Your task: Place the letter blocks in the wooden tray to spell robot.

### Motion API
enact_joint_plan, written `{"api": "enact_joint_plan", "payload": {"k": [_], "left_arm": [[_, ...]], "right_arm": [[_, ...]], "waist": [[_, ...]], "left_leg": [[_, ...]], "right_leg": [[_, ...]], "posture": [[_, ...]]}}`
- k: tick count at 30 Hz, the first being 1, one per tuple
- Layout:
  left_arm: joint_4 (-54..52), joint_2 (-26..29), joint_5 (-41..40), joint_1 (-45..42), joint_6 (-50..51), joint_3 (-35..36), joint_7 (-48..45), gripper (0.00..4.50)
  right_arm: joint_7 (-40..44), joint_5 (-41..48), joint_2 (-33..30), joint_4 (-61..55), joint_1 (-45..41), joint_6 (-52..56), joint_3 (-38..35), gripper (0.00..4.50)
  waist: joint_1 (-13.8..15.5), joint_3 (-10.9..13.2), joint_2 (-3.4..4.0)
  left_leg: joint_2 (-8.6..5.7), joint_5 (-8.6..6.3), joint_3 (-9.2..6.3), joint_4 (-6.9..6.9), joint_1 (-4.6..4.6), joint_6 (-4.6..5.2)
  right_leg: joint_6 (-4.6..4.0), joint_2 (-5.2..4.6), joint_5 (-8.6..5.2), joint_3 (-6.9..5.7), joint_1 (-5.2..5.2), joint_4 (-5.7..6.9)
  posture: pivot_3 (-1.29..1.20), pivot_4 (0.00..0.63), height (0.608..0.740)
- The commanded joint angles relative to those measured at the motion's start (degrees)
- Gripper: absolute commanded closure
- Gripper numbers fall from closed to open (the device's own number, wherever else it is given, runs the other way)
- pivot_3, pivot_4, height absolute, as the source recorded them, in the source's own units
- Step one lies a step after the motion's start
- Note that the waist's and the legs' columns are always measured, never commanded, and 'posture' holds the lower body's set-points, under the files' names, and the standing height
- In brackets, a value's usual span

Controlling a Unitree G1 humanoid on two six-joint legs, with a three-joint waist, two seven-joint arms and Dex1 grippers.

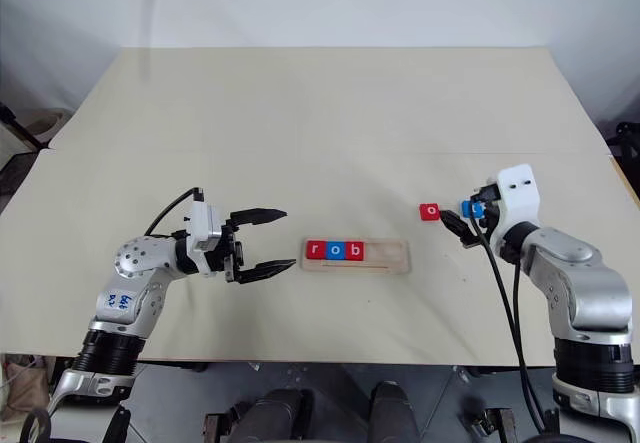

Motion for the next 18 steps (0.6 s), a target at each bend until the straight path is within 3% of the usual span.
{"api": "enact_joint_plan", "payload": {"k": [1, 13, 16, 18], "left_arm": [[-1.4, -0.1, 0.0, -0.1, -0.7, 0.1, 0.2, 0.00], [-3.1, 0.3, -0.1, 1.2, -0.6, 0.8, 1.4, 0.00], [-3.5, 0.5, -0.2, 1.5, -0.5, 1.0, 1.7, 0.00], [-3.8, 0.5, -0.2, 1.6, -0.4, 1.0, 1.9, 0.00]], "right_arm": [[-3.2, 0.0, 1.2, -1.9, -3.0, 5.2, 1.2, 0.02], [-13.0, -4.1, 12.0, 2.0, -7.5, 7.5, 5.5, 0.02], [-15.1, -5.0, 14.3, 1.6, -7.4, 8.2, 6.3, 0.65], [-15.9, -5.7, 14.9, 1.4, -7.1, 8.2, 6.5, 1.30]], "waist": [[-0.2, 0.0, 0.00], [-0.6, 0.0, 0.00], [-0.6, 0.0, 0.00], [-0.6, 0.0, 0.01]], "left_leg": [[0.00, 0.00, 0.00, 0.00, 0.00, 0.00], [-0.02, 0.00, -0.01, -0.05, -0.04, 0.00], [-0.02, 0.00, -0.01, -0.04, -0.07, 0.00], [-0.02, 0.00, -0.01, -0.02, -0.07, 0.00]], "right_leg": [[0.00, 0.00, 0.00, 0.00, 0.00, 0.00], [0.00, -0.01, 0.00, 0.01, -0.10, 0.14], [0.00, -0.01, 0.00, 0.02, -0.11, 0.19], [0.00, -0.01, 0.00, 0.02, -0.12, 0.17]], "posture": [[0.00, 0.150, 0.740], [0.00, 0.150, 0.740], [0.00, 0.150, 0.740], [0.00, 0.150, 0.740]]}}
